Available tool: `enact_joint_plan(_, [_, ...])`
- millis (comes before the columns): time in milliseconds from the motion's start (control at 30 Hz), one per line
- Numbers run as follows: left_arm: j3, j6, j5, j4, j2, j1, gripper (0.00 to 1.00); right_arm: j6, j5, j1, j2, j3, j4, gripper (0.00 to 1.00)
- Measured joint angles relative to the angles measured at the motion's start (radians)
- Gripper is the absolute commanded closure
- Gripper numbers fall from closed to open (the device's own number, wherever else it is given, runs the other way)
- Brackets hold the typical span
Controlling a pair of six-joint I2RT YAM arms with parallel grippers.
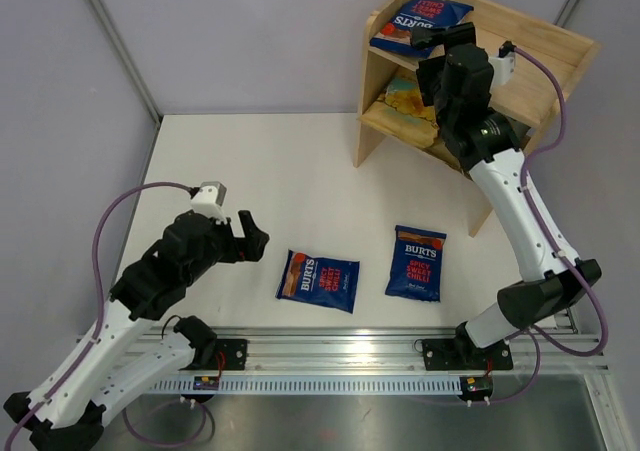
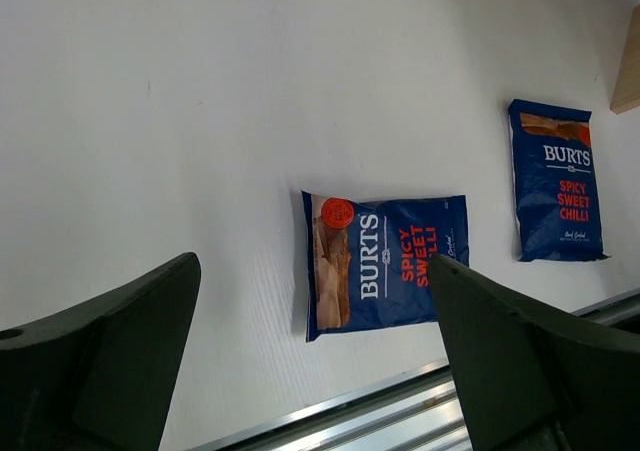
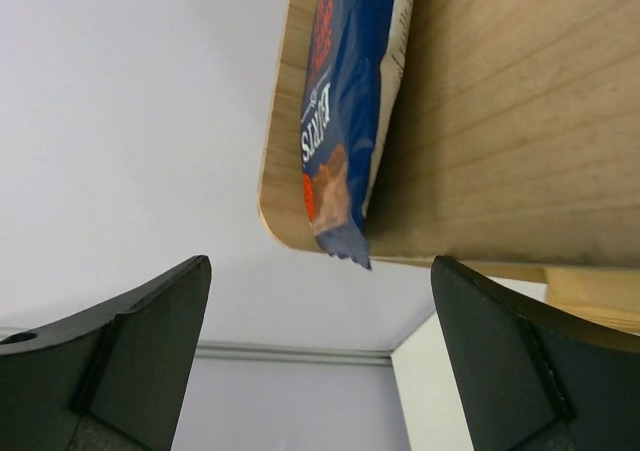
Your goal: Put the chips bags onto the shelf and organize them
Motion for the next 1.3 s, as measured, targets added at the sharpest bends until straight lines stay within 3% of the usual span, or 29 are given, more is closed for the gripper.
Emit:
enact_joint_plan(367, [-0.331,-0.109,0.153,0.183,0.079,0.0,0.01,-0.209,-0.22,-0.001,-0.277,-0.405,0.097,0.0])
enact_joint_plan(667, [-0.502,-0.157,0.309,0.368,0.179,0.0,0.01,-0.436,-0.618,-0.001,-0.507,-0.687,0.196,0.01])
enact_joint_plan(867, [-0.539,-0.177,0.372,0.504,0.285,0.0,0.12,-0.511,-0.846,-0.001,-0.669,-0.968,0.246,0.01])
enact_joint_plan(1100, [-0.547,-0.192,0.386,0.673,0.402,0.0,0.28,-0.547,-0.924,-0.001,-0.915,-1.204,0.241,0.01])
enact_joint_plan(1233, [-0.554,-0.208,0.402,0.786,0.47,0.0,0.31,-0.578,-0.974,-0.001,-1.006,-1.225,0.197,0.01])
enact_joint_plan(1300, [-0.555,-0.213,0.405,0.825,0.494,0.0,0.41,-0.589,-0.997,-0.001,-1.051,-1.235,0.174,0.01])
